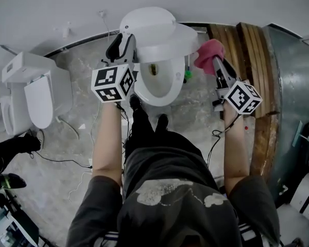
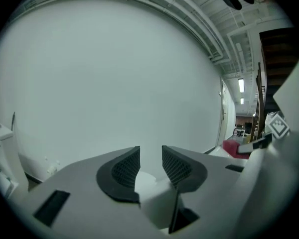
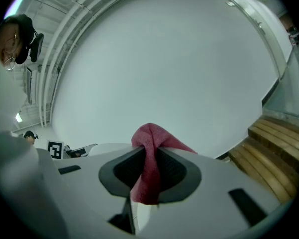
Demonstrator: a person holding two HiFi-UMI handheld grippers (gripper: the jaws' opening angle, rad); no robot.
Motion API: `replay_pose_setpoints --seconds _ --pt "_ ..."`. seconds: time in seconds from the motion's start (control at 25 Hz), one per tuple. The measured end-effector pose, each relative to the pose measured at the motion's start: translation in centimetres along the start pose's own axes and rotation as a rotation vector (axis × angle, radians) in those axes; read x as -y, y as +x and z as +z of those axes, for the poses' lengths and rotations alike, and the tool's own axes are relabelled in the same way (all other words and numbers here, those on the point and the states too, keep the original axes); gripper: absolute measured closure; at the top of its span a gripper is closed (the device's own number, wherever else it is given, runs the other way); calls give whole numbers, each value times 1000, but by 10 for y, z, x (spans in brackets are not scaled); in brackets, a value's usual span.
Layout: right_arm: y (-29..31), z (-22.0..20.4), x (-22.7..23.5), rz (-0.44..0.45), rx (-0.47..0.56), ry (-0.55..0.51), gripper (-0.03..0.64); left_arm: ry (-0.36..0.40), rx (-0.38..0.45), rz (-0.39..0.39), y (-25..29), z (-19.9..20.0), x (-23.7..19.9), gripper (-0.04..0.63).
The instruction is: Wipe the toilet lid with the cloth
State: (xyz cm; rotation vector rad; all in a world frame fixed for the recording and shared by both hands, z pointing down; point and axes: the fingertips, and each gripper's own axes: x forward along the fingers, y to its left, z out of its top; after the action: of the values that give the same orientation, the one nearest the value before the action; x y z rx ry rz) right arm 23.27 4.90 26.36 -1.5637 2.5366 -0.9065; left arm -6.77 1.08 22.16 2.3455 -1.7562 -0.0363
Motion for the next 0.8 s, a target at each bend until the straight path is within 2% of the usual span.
replay_pose_setpoints --seconds 0.08,0.28,0.44,0.64,0.8 --pt "-3 9 -3 8 10 -11 549 8 -34 -9 8 -5 2 443" --pt "-2 20 -12 50 37 -6 549 -35 -84 -24 6 -31 8 445" --pt "13 17 -23 81 24 -10 549 -8 -172 -28 -1 -67 14 457" --pt "22 -1 -26 125 6 20 549 69 -259 -31 -21 -115 34 466" --pt "34 -35 -25 130 -55 35 549 40 -316 -20 -38 -158 38 466"
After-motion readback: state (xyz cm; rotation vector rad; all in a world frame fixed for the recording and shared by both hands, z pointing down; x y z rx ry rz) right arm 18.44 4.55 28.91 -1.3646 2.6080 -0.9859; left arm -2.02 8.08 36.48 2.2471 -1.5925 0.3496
